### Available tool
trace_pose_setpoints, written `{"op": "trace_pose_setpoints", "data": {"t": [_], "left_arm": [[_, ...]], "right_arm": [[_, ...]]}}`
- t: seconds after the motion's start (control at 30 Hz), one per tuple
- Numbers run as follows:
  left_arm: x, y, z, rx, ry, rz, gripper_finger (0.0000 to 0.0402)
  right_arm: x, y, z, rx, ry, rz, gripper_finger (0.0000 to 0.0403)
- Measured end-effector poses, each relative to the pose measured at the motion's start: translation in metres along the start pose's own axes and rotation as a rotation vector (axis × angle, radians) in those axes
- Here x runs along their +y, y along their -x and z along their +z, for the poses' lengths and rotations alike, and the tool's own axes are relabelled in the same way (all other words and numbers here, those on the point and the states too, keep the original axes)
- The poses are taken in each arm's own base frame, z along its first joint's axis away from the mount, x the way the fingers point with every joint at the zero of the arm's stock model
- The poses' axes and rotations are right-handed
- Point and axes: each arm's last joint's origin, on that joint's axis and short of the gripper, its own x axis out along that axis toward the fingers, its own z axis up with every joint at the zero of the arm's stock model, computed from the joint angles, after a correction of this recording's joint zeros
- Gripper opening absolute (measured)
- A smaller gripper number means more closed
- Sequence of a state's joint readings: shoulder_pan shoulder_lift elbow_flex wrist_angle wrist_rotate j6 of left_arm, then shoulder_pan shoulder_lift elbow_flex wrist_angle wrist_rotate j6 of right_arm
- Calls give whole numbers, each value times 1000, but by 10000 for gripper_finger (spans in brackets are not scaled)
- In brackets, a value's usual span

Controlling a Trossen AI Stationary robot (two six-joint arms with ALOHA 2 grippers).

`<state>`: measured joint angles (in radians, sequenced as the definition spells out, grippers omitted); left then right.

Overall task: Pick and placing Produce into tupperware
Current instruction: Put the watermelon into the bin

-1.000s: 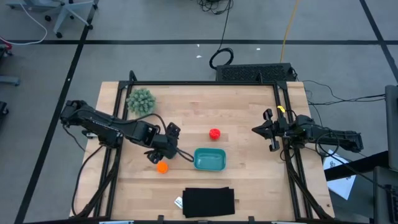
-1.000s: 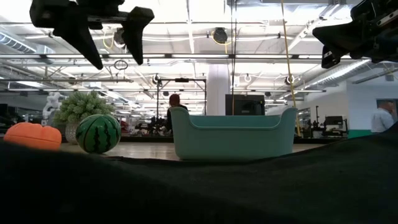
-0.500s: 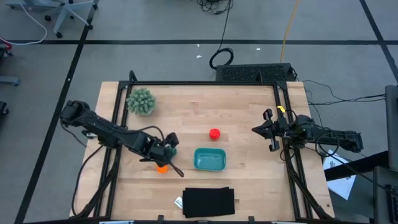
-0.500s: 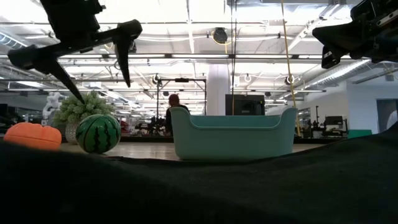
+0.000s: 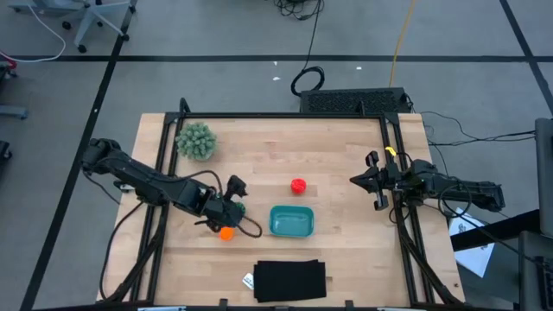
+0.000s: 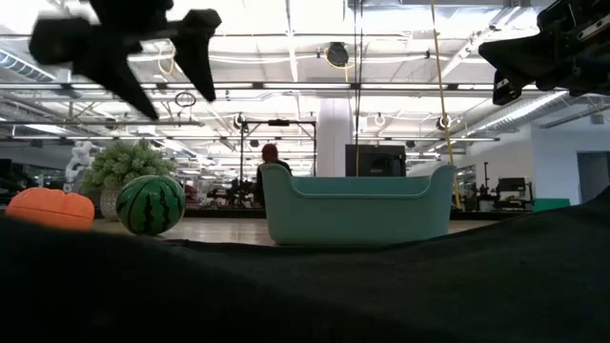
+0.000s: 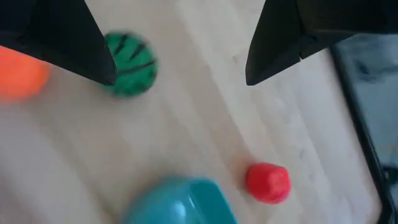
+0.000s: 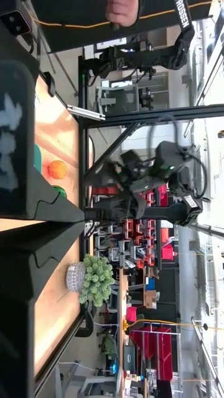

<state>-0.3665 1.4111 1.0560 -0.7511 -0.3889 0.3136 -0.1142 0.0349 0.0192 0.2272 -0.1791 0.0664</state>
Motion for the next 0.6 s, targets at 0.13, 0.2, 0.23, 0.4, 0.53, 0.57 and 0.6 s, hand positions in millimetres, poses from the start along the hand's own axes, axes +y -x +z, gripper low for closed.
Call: {"op": "trace_pose_setpoints", "data": {"t": [0.13,0.2,0.23,0.4,0.53,0.57,0.6], "left_arm": [[12,13,9,-69,361,-41,363],[18,17,12,-90,525,-73,363],[19,18,13,-92,598,-90,363],[21,19,17,-112,913,-153,363],[21,20,19,-111,1192,-181,363],[20,20,19,-104,1256,-188,363],[19,20,20,-99,1308,-195,363]], "right_arm": [[0,0,0,0,-7,1,0],[0,0,0,0,-20,0,0],[0,0,0,0,-24,0,0],[0,0,0,0,-26,0,0],[0,0,0,0,-26,0,0],[0,0,0,0,-26,0,0],[0,0,0,0,-26,0,0]]}}
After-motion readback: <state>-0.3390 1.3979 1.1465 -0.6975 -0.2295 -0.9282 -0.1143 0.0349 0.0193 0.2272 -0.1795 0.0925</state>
